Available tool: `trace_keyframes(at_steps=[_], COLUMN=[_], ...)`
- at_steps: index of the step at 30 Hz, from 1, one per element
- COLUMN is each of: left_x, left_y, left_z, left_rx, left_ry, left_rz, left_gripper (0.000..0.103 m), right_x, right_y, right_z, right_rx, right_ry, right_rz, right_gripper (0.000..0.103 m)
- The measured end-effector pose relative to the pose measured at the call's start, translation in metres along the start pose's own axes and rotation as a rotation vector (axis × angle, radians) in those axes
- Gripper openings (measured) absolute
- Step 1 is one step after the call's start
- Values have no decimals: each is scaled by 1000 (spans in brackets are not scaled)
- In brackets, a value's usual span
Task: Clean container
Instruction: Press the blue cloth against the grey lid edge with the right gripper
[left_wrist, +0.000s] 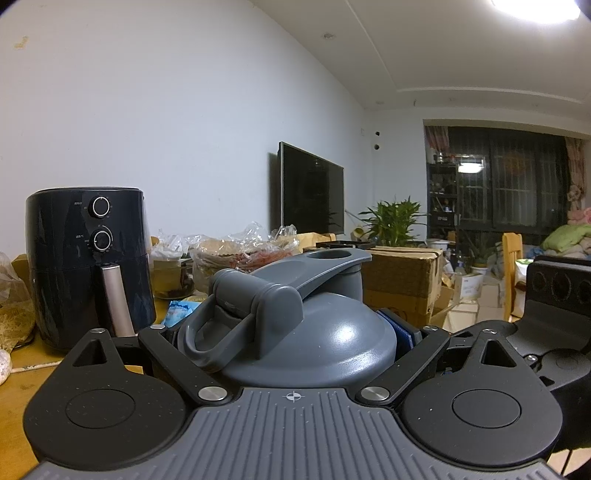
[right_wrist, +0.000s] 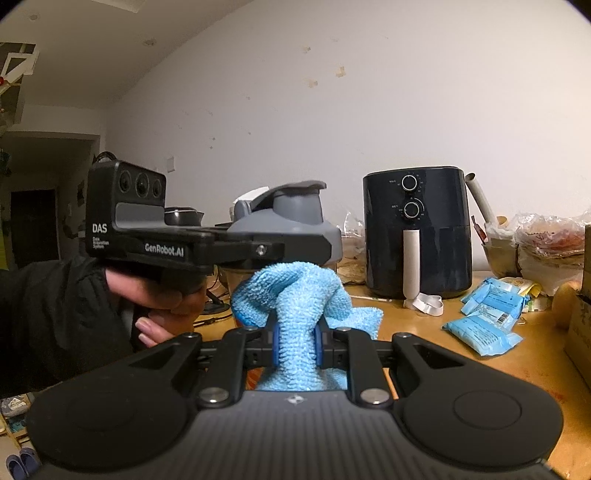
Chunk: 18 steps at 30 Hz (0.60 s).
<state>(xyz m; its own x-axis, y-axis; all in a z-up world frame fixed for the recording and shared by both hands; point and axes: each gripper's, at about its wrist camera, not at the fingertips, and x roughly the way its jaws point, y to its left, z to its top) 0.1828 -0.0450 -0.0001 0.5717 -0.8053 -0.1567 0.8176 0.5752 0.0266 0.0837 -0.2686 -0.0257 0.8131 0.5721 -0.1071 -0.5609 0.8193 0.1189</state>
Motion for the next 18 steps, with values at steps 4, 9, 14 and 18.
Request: trace_keyframes(at_steps=[4,9,14,18], left_x=[-1,-2,0,1], left_y=[-1,-3,-7,-5], left_z=[0,-1,0,0], left_rx=[1,3,2,1], left_ry=[2,0,2,2], left_rz=[1,1,4,6], left_gripper=[95,95,95,95], right_x=[-2,0,2,2], right_y=[-1,-9,-11,-13], right_z=[5,9,11,10], right_rx=[9,52,46,56], right_ry=[-21,-17,-4,-3], right_rz=[17,52,68,81], right_gripper=[13,13,15,16])
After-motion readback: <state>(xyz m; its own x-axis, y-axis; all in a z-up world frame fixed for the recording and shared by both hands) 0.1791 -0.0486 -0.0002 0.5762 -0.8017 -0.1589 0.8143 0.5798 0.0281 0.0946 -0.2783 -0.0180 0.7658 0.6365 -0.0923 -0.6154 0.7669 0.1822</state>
